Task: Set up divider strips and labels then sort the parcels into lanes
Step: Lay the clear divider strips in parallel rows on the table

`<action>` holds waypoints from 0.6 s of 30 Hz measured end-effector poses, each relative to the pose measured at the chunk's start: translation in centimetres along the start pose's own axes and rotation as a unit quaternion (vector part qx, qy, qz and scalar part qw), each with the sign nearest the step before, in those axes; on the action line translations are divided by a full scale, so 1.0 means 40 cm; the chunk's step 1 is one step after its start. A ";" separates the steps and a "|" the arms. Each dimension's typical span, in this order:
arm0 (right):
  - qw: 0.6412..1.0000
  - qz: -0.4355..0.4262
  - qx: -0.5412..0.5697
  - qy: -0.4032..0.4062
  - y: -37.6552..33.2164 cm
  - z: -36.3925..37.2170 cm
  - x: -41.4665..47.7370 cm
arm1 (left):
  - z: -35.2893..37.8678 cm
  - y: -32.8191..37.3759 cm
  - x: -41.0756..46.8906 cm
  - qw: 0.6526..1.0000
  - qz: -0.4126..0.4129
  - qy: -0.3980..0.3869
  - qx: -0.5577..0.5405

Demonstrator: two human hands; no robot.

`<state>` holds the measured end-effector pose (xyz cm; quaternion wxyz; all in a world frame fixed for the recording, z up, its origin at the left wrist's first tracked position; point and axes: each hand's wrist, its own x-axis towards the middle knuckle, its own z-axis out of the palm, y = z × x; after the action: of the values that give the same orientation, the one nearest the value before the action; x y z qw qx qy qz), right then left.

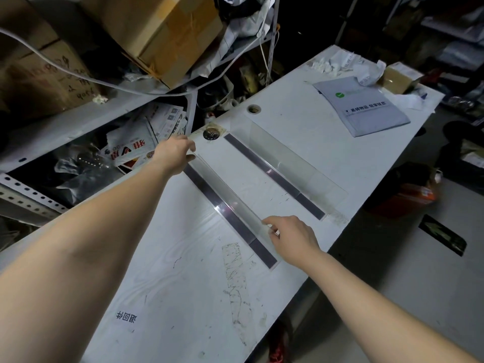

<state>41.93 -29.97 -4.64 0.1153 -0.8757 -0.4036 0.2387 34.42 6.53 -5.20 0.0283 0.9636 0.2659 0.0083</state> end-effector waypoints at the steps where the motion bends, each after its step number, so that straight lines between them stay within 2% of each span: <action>1: 1.000 0.000 -0.002 0.001 0.000 0.001 0.000 | -0.002 0.001 -0.001 1.000 -0.003 0.000 0.006; 12: 1.000 0.006 -0.003 -0.002 -0.007 -0.010 -0.006 | -0.013 0.007 -0.004 0.999 -0.025 -0.034 0.003; 18: 0.997 -0.049 -0.042 0.038 -0.084 -0.047 -0.010 | -0.074 -0.020 -0.086 0.996 -0.084 -0.022 0.005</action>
<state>40.47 -28.12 -1.56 0.1056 -0.8674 -0.4508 0.1821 30.95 5.59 -2.30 0.0299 0.9378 0.3455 -0.0170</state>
